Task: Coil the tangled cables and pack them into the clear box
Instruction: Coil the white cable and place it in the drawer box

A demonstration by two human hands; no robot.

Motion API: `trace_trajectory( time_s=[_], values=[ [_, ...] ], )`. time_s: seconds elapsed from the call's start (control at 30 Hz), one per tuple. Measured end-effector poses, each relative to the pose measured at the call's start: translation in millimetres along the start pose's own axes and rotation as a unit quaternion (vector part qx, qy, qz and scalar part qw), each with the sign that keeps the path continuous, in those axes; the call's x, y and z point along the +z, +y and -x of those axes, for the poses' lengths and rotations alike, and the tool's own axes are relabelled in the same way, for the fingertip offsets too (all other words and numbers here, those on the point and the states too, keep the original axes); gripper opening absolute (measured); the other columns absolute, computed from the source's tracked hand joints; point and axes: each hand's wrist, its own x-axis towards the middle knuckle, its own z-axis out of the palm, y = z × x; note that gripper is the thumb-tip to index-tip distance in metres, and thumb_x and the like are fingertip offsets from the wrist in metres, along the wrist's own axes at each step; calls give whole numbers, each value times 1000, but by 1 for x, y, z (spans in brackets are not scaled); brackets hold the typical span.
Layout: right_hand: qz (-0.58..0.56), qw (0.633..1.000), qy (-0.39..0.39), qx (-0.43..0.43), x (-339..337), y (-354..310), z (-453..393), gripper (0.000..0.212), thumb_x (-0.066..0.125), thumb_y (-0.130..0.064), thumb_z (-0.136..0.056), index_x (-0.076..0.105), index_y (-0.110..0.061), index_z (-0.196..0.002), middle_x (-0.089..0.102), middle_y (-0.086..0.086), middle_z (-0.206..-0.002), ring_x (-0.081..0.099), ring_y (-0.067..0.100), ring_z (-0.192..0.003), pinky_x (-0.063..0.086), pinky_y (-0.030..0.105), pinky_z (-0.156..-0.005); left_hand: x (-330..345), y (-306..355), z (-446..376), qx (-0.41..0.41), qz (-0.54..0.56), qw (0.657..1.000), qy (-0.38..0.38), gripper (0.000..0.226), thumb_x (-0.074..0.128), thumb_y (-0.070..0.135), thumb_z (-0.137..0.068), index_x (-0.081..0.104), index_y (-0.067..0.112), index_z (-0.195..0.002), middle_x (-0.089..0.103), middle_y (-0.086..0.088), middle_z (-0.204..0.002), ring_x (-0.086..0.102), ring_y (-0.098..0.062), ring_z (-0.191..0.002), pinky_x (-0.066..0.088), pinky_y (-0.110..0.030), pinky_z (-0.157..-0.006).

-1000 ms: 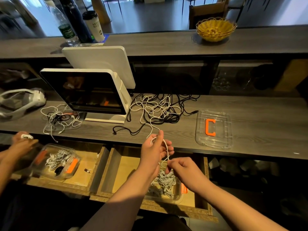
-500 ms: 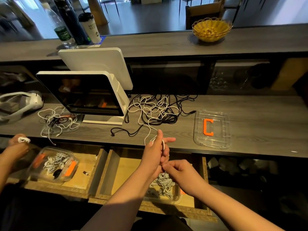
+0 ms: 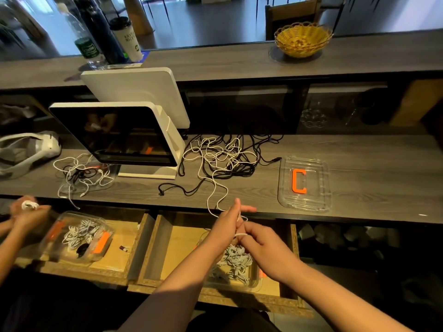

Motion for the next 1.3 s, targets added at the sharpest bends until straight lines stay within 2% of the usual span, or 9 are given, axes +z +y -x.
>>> trace_trajectory(
  time_s=[0.07, 0.23, 0.47, 0.6, 0.7, 0.83, 0.93, 1.07, 1.3],
  values=[
    [8, 999, 30, -16, -6, 1, -3, 16, 52, -19, -99, 63, -23, -88, 65, -11, -81, 58, 5, -75, 49, 38, -72, -1, 4, 7, -43, -33, 998, -28, 54, 28, 52, -105, 72, 21, -112, 70, -8, -75, 66, -11, -79, 42, -21, -61],
    [129, 986, 96, -43, -20, 9, -13, 8, 58, -31, -97, 64, -28, -92, 66, -10, -84, 60, 3, -81, 50, 31, -73, -2, 6, 12, -149, 13, 983, -106, 62, 28, 78, -91, 55, 37, -129, 37, 6, -58, 25, -4, -49, 14, -15, -42],
    [167, 973, 157, 7, -30, 27, -14, 23, 69, -40, -86, 64, -20, -74, 64, -2, -66, 60, 10, -66, 53, 39, -65, -6, 0, 15, -147, -32, 961, -233, 91, 54, 88, -71, 54, 14, -125, 40, 9, -66, 27, -3, -52, 19, -15, -43],
    [156, 973, 170, 17, -34, 37, -12, 28, 71, -46, -84, 63, -22, -72, 64, -4, -66, 59, 9, -65, 51, 33, -62, -4, 6, 22, -67, -261, 945, -185, 38, 51, 62, -94, 72, 31, -90, 65, 6, -75, 61, -10, -71, 41, -23, -64],
    [169, 970, 173, 22, -31, 44, -10, 23, 65, -45, -89, 63, -25, -78, 63, -7, -71, 59, 6, -70, 50, 29, -64, 0, 3, 21, -62, -251, 955, -144, 44, 39, 53, -103, 74, 29, -109, 65, -8, -81, 64, -18, -79, 39, -25, -68],
    [182, 970, 159, 41, -29, 52, -9, 20, 57, -41, -96, 67, -27, -88, 65, -10, -77, 59, 3, -78, 51, 32, -72, -2, -2, 18, -3, -212, 974, -76, 61, 34, 48, -106, 73, 14, -72, 74, 9, -78, 67, -9, -82, 44, -32, -81],
    [183, 971, 146, 50, -30, 53, -8, 20, 55, -39, -98, 69, -26, -93, 66, -10, -77, 61, 2, -76, 52, 30, -71, -6, -9, 12, 42, -197, 979, -34, 53, 33, 48, -106, 70, 37, -71, 67, 6, -62, 61, -8, -64, 49, -35, -84],
    [177, 975, 119, 67, -25, 56, -5, 22, 55, -39, -99, 70, -26, -88, 66, -5, -70, 60, 4, -66, 47, 24, -61, -4, -10, 16, 22, -23, 999, -7, 44, 31, 43, -106, 66, 22, -122, 76, -3, -93, 71, -15, -82, 57, -27, -70],
    [166, 980, 88, 64, -17, 52, -2, 31, 48, -40, -101, 71, -26, -86, 63, -6, -65, 58, 3, -62, 44, 24, -61, -3, -2, 21, -14, 340, 940, 21, 53, 25, 49, -104, 60, 19, -131, 70, -17, -121, 67, -28, -115, 54, -43, -94]
  ],
)
